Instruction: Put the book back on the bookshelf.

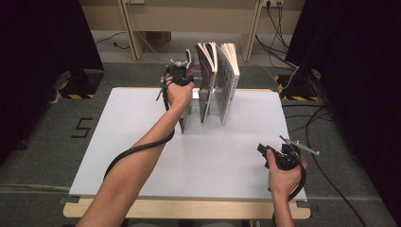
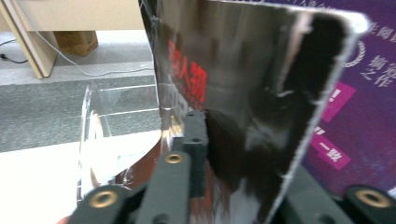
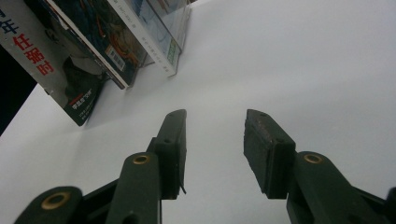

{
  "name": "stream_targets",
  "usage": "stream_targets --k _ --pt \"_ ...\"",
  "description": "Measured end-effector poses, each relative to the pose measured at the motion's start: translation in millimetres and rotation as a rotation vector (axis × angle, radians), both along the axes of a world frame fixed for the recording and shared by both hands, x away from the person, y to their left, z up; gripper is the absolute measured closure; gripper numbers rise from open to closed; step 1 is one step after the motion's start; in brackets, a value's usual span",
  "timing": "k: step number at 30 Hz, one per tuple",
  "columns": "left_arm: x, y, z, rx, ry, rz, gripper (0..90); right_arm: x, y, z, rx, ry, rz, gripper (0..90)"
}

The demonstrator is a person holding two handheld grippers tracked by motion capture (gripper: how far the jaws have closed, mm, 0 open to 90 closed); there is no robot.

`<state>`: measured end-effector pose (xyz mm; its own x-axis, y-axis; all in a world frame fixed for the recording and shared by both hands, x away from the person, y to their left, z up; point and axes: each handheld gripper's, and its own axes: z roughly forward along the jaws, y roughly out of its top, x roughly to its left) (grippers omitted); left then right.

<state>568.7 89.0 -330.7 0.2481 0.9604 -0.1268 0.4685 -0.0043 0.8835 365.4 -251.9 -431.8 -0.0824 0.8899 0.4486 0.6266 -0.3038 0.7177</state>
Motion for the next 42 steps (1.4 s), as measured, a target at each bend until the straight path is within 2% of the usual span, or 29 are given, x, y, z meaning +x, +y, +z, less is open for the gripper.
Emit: stream_targets --k 2,5,9,16,21,24,26,30,32,33,34,37,42 --pt "0.2 2.4 0.2 0.005 -0.001 0.0 85.0 0.0 -1.0 -0.5 0.002 0.005 0.001 59.6" --pt "-0.7 9.3 -0.3 0.0 -0.011 -0.001 86.0 0.3 -1.4 -1.7 0.002 0.012 -0.001 59.6" --pt "-5.4 20.6 1.1 0.002 -0.057 -0.017 86.2 0.4 -1.9 -2.0 -0.004 0.01 0.001 59.6" --pt "-13.8 36.0 10.6 0.012 -0.172 -0.011 86.5 0.0 -1.1 -2.7 0.002 0.017 -0.004 59.7" --pt "-14.9 44.7 17.5 0.0 -0.285 0.013 86.5 0.1 -2.0 -3.2 -0.003 0.014 -0.003 59.7" --pt "-16.3 46.6 17.2 0.022 -0.359 0.008 86.4 0.4 -2.9 -3.9 0.0 0.013 -0.007 59.8" --pt "-17.1 50.7 11.6 0.02 -0.393 0.023 86.3 0.5 -3.9 -4.2 -0.005 0.011 -0.005 59.8" --pt "-17.4 61.7 -14.5 0.054 -0.355 0.035 86.2 0.5 -3.2 -4.6 -0.004 0.013 -0.005 59.8" --pt "-19.0 69.2 -25.6 0.02 -0.339 0.036 85.9 0.1 -2.0 -4.1 -0.003 0.017 -0.004 59.8" --pt "-20.6 71.3 -28.8 0.018 -0.343 0.036 85.7 0.0 -1.7 -4.0 -0.003 0.017 -0.003 59.8" --pt "-22.7 72.3 -29.9 0.032 -0.353 0.041 85.4 0.0 -1.4 -3.9 -0.004 0.017 -0.003 59.8" --pt "-26.7 75.3 -26.7 0.031 -0.36 0.034 85.0 0.5 -1.5 -4.8 -0.006 0.018 -0.004 59.7" --pt "-30.6 77.0 -25.5 -0.023 -0.32 0.007 84.8 0.4 -0.9 -5.6 0.001 0.027 -0.005 59.8"
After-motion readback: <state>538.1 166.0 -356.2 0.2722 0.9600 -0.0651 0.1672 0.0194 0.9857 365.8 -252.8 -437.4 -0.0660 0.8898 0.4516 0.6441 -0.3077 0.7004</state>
